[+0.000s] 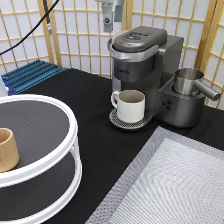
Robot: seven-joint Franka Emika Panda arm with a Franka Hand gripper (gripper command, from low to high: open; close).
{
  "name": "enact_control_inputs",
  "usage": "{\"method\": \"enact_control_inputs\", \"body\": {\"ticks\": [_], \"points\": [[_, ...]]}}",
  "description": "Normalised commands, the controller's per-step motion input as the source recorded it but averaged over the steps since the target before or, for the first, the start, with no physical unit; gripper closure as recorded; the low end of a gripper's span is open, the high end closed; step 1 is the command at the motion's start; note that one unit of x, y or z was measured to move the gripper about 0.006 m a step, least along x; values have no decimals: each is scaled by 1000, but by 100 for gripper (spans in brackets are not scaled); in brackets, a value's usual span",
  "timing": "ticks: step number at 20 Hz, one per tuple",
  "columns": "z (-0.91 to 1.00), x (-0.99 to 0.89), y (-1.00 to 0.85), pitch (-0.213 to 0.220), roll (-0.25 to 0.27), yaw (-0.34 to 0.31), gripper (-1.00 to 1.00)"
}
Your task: Make coffee
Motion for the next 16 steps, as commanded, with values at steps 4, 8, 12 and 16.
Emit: {"method": "enact_control_inputs", "body": {"ticks": [4,8,12,16], "points": [[-396,-180,-767,-166,260,-4,-100],[-459,-521,-412,-137,230,-59,-100],[-574,-773,-214,-84,122,-89,-100],[-229,-468,162,-50,-23,-173,-100]]}}
